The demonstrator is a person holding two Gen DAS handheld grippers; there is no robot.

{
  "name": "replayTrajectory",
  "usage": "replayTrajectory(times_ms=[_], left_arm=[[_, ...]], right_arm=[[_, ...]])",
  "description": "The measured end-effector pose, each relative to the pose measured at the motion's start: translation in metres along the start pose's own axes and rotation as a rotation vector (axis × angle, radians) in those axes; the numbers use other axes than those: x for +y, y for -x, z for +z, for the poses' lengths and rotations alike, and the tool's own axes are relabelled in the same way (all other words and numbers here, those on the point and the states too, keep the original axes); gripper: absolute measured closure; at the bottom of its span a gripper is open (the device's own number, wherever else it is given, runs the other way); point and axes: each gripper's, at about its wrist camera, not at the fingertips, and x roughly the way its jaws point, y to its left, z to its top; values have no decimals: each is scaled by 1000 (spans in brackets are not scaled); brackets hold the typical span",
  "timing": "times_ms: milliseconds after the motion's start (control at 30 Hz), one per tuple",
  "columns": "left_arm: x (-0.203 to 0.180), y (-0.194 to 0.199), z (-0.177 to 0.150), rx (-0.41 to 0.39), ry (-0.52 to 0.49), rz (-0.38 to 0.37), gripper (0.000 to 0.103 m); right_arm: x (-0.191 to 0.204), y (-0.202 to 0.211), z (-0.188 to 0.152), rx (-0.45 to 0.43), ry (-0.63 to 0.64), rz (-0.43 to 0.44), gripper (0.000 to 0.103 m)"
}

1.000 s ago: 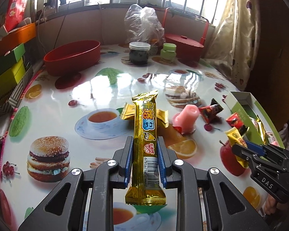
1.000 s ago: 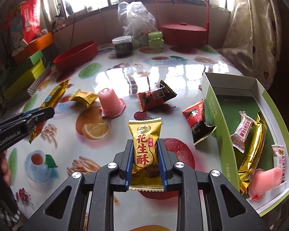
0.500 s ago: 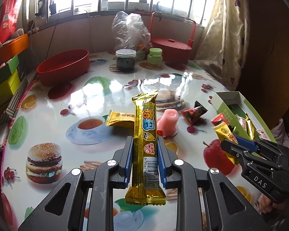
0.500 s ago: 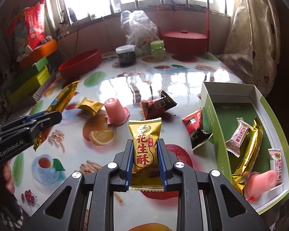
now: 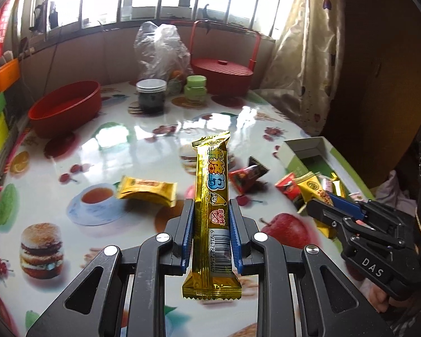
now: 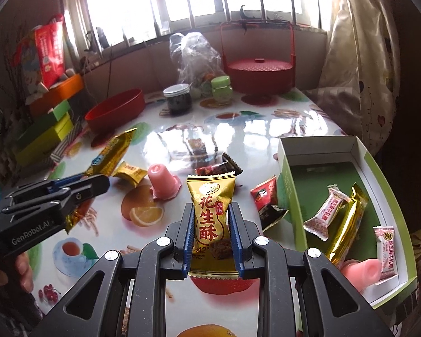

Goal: Organize snacks
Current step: 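Carry the gold bar in the left tool while the right carries the peanut candy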

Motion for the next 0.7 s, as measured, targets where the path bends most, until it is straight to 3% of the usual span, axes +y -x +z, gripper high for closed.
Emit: replayTrajectory(times_ms=[367,700], left_arm=[[-33,-7,17,-8,-55,-50,79],[-65,-21,29,9,-98,-102,79]], right_arm=[[-20,19,9,-37,-43,-2,80],[-44,35,13,-66,-63,-61,80]])
